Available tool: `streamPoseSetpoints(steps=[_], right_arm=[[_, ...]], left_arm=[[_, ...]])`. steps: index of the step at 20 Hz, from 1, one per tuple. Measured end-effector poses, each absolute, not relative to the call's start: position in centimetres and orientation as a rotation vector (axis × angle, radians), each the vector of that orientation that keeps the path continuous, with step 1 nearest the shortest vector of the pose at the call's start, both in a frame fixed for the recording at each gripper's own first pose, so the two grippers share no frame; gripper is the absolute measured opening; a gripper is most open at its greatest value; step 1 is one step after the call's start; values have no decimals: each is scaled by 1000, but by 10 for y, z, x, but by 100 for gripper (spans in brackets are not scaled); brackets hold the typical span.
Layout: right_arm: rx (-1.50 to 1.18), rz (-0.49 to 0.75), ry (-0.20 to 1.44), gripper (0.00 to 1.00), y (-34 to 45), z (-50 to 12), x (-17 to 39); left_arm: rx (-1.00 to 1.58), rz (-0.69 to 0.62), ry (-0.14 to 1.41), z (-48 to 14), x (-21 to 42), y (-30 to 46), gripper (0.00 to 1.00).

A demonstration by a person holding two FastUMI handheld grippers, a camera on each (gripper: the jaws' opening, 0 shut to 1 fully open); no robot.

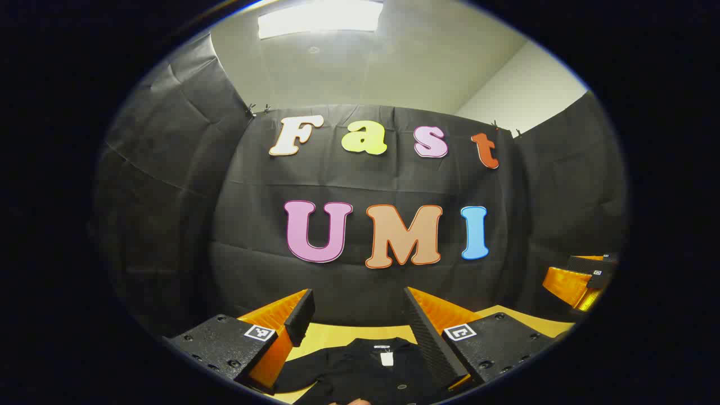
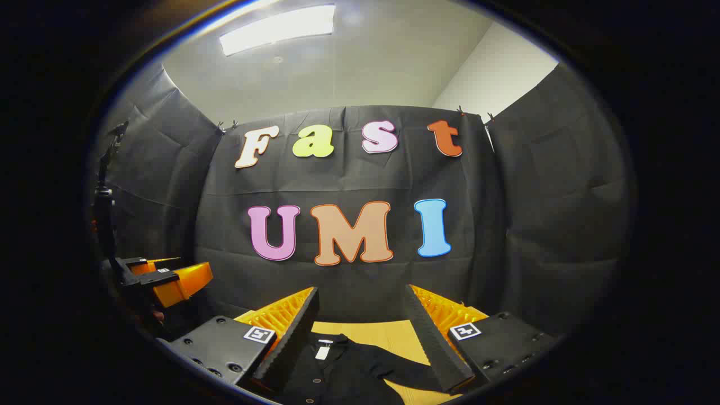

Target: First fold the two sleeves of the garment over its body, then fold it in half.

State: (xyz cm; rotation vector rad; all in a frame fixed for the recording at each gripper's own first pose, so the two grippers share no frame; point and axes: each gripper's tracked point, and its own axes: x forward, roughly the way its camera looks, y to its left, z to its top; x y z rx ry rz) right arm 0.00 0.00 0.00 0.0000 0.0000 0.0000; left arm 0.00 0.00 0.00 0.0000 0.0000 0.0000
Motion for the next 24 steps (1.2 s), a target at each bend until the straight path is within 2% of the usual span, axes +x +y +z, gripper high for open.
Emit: streamPoseSetpoints(steps=[1, 2, 3, 4, 7, 8, 9, 10, 12, 24], right_arm=[[-1, 4, 0, 96, 2, 0, 1], [-3, 6, -2, 94, 3, 0, 1], [-5, 9, -6, 99, 4, 1, 1], [-6, 12, -10, 96, 4, 3, 1], [-4, 16, -16, 96, 6, 3, 0], [-4, 16, -15, 99, 5, 3, -1], [-3, 17, -13, 96, 5, 2, -1], [-2, 16, -11, 99, 4, 2, -1], [0, 17, -10, 94, 3, 1, -2], [-3, 16, -10, 96, -1, 1, -1]], left_arm=[[1, 4, -2, 1, -2, 2, 92], [2, 7, -2, 1, -1, 3, 92], [5, 11, -3, 1, -2, 4, 92], [8, 12, -4, 2, -2, 4, 92], [12, 17, -5, 2, -4, 5, 92], [13, 16, -4, 2, -5, 5, 92], [13, 14, -3, 2, -6, 4, 92], [13, 13, -2, 2, -6, 3, 92], [12, 12, -1, 3, -6, 2, 92], [8, 20, -1, 1, -5, 0, 92]])
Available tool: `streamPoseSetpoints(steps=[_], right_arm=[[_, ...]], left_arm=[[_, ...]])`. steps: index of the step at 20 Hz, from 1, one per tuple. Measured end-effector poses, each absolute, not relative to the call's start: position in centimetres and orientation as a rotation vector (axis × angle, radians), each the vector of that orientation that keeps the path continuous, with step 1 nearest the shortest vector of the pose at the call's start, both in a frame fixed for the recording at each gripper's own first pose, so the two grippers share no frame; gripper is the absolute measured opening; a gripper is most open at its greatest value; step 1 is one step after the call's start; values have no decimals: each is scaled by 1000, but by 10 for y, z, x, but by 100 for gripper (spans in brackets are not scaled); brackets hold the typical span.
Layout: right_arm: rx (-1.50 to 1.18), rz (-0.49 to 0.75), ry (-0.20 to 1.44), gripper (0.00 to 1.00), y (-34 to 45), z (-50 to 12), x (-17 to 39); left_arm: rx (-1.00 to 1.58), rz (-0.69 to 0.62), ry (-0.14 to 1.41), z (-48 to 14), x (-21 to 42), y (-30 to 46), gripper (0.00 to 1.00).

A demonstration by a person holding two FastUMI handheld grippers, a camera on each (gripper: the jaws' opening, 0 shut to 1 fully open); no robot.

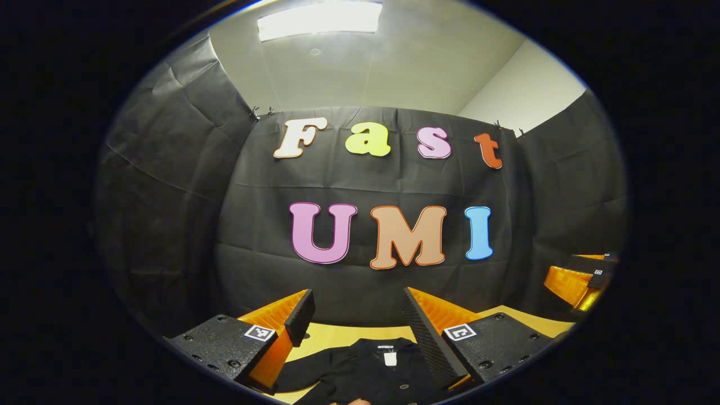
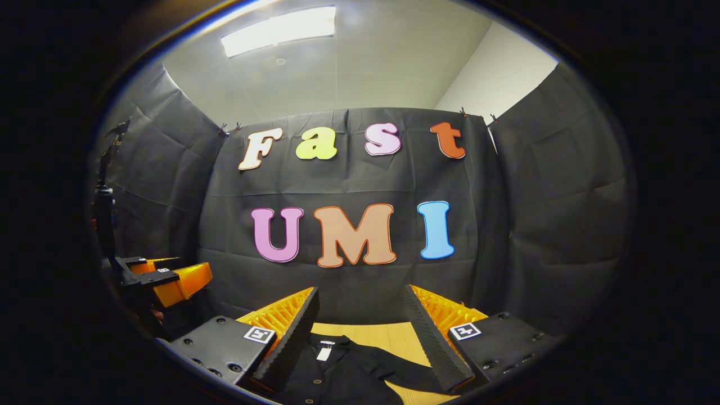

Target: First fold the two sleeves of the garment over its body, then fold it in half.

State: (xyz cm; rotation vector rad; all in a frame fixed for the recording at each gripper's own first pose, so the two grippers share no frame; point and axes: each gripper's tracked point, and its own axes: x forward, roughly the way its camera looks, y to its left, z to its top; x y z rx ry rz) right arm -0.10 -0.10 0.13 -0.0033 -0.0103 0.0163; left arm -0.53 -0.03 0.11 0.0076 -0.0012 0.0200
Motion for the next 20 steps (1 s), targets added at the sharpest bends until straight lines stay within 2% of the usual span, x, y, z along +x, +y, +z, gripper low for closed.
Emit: streamPoseSetpoints(steps=[10, 11, 19, 20], right_arm=[[-16, 30, -7, 94, 4, -3, 0], [-17, 40, -9, 96, 7, -3, 1], [-11, 104, 11, 94, 25, -12, 7], [-8, 112, 15, 99, 27, -13, 7]], left_arm=[[7, 30, 5, -2, -4, 4, 92], [12, 26, 7, -2, -3, 4, 93], [34, 49, -13, 0, -3, 18, 93], [37, 57, -9, -2, -3, 20, 92]])
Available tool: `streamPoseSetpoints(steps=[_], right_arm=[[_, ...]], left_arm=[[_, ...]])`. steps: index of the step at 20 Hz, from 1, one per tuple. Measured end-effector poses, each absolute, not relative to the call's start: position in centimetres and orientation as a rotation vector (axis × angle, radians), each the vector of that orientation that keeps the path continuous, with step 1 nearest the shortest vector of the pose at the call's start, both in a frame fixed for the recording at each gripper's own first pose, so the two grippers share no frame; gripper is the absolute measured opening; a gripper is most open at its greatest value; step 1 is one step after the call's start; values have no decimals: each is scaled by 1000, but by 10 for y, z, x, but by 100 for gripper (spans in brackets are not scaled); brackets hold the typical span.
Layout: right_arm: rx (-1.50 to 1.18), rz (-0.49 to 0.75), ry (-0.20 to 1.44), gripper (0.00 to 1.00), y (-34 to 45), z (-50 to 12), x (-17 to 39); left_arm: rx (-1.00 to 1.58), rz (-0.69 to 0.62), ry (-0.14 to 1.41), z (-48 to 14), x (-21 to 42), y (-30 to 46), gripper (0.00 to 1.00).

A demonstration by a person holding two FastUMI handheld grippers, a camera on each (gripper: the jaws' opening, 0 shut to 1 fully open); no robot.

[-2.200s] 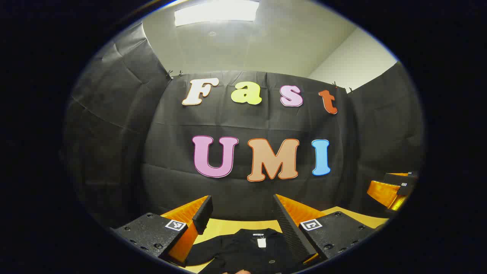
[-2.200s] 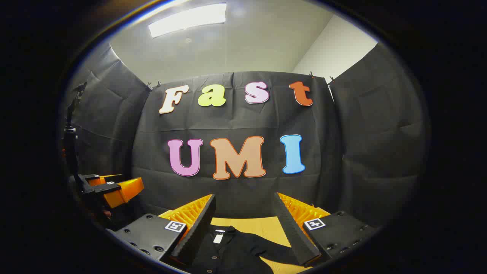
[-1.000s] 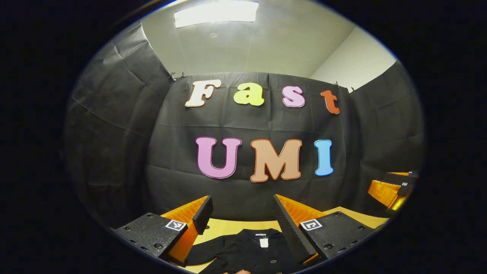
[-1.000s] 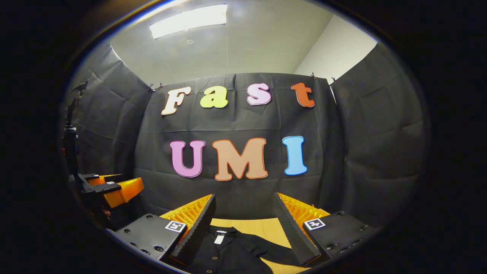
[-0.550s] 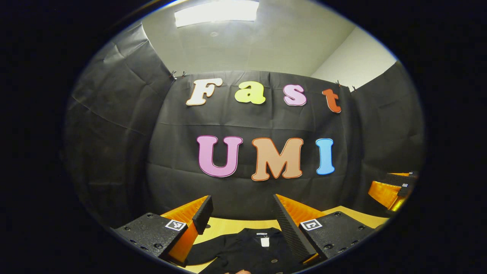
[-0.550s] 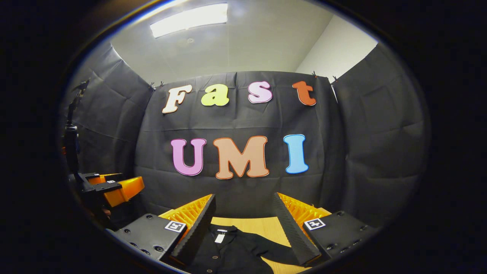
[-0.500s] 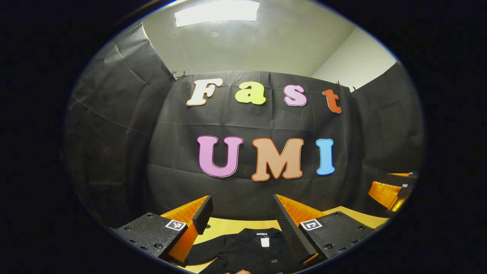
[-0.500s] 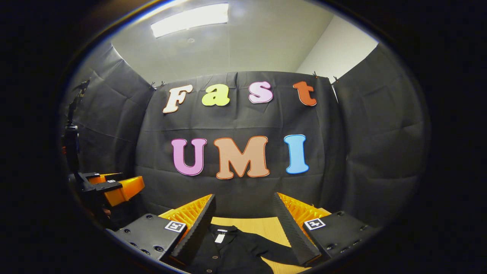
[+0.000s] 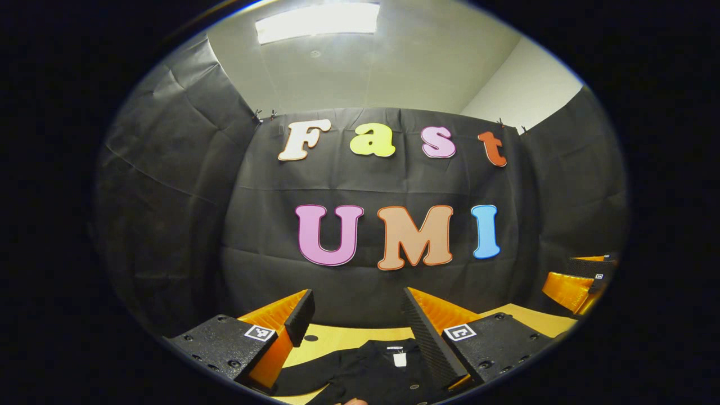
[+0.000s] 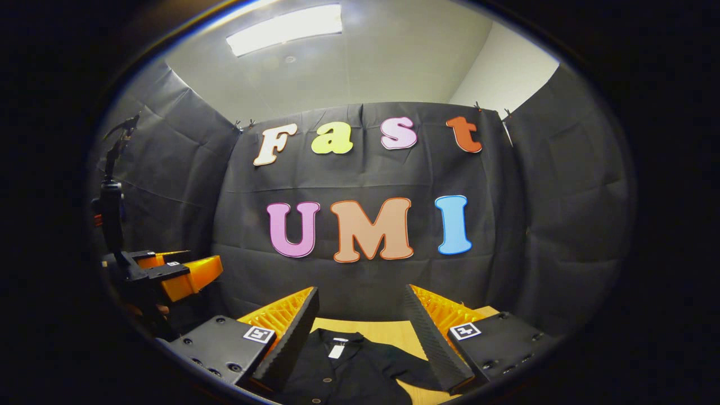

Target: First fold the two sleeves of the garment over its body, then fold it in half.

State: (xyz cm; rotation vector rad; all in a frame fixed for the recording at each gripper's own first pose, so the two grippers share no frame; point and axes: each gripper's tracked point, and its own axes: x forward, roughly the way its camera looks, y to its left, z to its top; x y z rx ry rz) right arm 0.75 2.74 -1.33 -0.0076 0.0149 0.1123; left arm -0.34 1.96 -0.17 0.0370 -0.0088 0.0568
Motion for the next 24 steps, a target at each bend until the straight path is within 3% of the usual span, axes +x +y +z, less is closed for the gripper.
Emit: streamPoseSetpoints(steps=[3, 10, 24], right_arm=[[-8, 127, 27, 94, 29, -18, 10], [-33, 74, 62, 97, -11, -35, 22], [-157, -160, 260, 99, -173, -109, 44]], left_arm=[[38, 64, 1, -3, -6, 20, 93], [55, 71, -2, -1, -9, 11, 92], [74, 85, 17, -7, -10, -18, 93]])
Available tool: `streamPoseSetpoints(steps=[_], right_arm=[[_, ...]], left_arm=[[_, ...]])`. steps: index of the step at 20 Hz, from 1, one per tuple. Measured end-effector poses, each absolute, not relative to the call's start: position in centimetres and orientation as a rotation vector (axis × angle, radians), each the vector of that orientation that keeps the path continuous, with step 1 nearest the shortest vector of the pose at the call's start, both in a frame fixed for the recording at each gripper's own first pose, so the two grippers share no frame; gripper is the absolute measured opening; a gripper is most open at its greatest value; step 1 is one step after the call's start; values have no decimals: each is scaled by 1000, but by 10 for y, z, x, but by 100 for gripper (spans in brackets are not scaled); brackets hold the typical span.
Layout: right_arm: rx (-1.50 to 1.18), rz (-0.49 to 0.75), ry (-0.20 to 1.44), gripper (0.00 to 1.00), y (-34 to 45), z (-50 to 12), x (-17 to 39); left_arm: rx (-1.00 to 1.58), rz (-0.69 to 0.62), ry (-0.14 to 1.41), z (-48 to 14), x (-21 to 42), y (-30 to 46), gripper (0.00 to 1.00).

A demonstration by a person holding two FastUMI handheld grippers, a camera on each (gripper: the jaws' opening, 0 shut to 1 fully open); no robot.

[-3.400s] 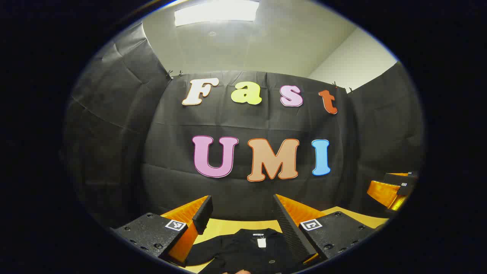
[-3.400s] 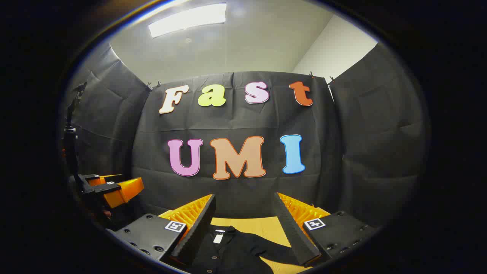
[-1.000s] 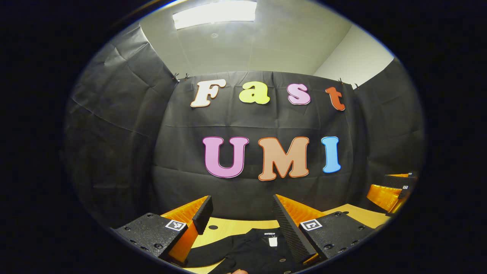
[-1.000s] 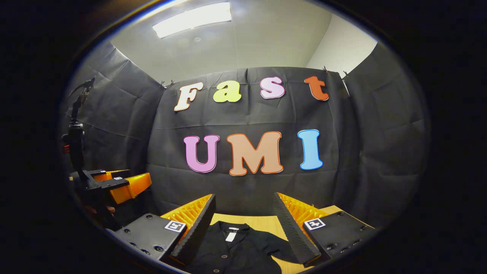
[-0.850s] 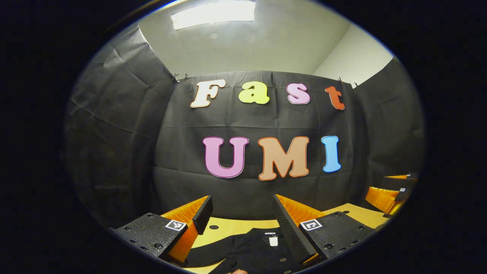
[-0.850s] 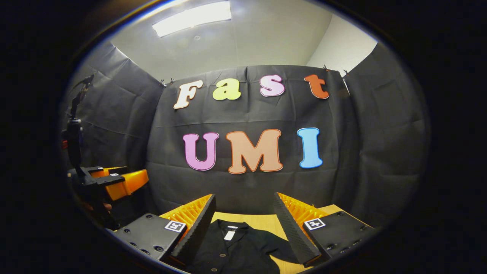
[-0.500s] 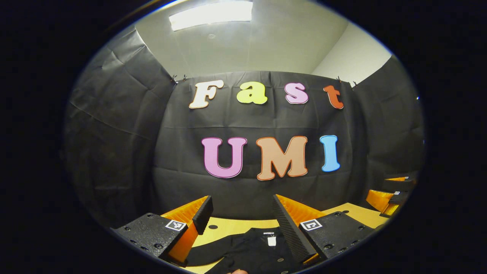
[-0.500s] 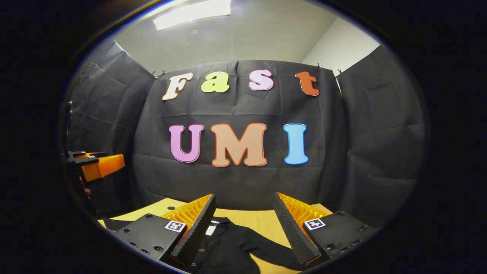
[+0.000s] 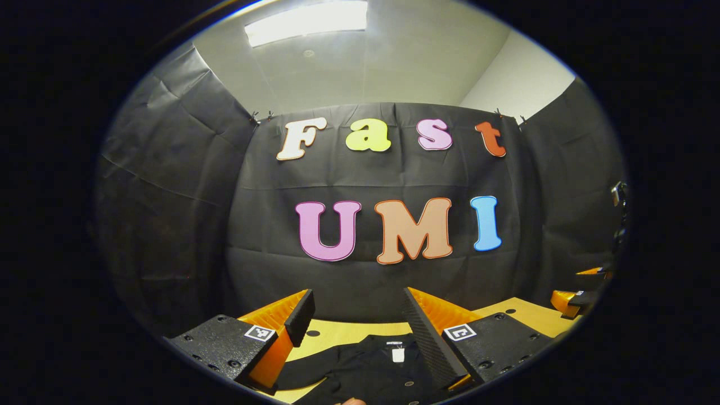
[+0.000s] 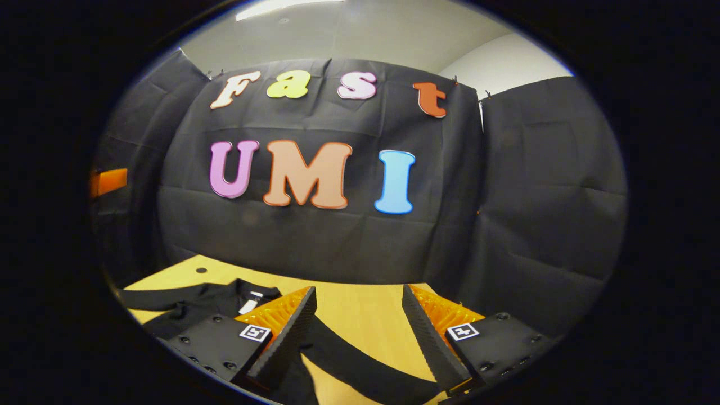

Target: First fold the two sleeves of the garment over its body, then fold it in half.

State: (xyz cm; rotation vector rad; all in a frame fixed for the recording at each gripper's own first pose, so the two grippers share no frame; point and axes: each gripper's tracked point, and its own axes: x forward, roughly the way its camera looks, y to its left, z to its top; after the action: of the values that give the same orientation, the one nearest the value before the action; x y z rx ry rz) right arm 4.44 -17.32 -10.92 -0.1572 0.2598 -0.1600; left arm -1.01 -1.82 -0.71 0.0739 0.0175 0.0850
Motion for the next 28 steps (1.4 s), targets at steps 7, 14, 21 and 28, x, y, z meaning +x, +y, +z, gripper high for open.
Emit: streamPoseSetpoints(steps=[7, 14, 21, 28], right_arm=[[-156, -248, 436, 98, -250, -172, 38], [-142, -275, 621, 100, -300, -243, 27], [-94, -256, 895, 99, -336, -330, -5], [-105, -225, 1060, 99, -339, -379, -33]], left_arm=[[83, 101, 35, -15, -6, -36, 92], [106, 113, 49, -23, 0, -65, 92], [122, 129, 84, -39, 2, -98, 92], [153, 128, 102, -45, 9, -115, 92]])
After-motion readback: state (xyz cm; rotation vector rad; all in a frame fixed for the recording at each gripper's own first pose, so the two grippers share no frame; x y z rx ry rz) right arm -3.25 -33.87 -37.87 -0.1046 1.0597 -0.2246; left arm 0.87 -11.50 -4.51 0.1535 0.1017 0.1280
